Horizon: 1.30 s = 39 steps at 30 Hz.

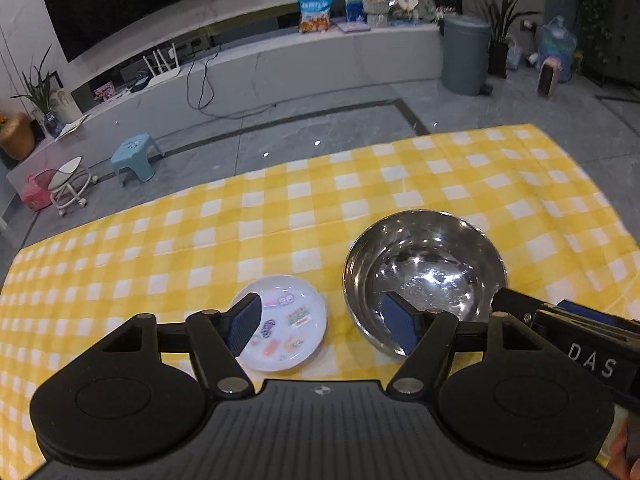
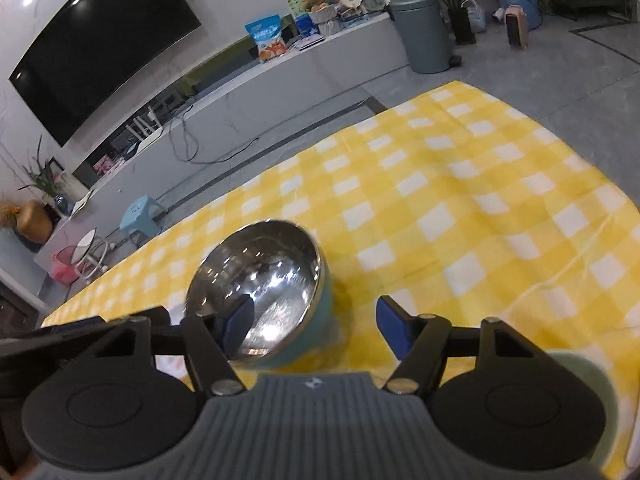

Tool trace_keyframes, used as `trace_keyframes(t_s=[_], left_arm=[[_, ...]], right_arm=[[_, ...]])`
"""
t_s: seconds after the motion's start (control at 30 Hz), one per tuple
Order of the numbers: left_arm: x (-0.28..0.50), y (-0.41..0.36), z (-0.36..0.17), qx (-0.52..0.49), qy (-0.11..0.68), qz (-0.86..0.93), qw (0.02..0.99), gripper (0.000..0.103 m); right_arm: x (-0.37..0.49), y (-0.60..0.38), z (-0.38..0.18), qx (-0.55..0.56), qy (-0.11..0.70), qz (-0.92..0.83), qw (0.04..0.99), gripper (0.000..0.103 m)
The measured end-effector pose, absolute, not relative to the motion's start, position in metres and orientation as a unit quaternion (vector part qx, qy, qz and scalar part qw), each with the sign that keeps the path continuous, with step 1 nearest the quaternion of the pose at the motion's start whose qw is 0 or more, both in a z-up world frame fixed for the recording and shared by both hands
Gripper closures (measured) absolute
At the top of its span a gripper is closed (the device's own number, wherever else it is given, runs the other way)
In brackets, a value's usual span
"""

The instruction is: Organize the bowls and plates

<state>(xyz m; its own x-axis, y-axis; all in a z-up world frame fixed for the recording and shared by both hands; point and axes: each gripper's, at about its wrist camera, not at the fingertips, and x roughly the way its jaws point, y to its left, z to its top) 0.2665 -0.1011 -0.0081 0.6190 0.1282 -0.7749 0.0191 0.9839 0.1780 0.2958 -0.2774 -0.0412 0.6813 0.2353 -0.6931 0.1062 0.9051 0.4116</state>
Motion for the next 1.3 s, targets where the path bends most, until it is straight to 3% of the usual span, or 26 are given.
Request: trace_keyframes(t_s=[0.17,0.47,0.53,0.93,1.3], left_arm=[[0.287,-0.097,-0.023,0.059,0.459,0.053,0.885,0.031],[0.296,-0.094,-0.048,0.021,0.491,0.039,0.87,0.081],[0.293,-0.093,-0.051,0.009,0.491,0.042,0.87,0.091],[0.282,-0.09,-0.039,-0.008,0.473,0.056,0.879,0.093],[0.242,-0.059,0.015,-0.036,0.44,0.075,0.894,0.092]], right_arm=[[0.313,-0.279,-0.059,0.22,0.405,0.033,0.887,0.042],[0.322,-0.271,-0.08,0.233,0.424,0.054,0.873,0.065],[0.323,-0.27,-0.08,0.235,0.422,0.063,0.873,0.076],[0.319,-0.268,-0.076,0.233,0.411,0.065,0.879,0.082],[0.288,-0.251,-0.022,0.232,0.368,0.116,0.893,0.084]])
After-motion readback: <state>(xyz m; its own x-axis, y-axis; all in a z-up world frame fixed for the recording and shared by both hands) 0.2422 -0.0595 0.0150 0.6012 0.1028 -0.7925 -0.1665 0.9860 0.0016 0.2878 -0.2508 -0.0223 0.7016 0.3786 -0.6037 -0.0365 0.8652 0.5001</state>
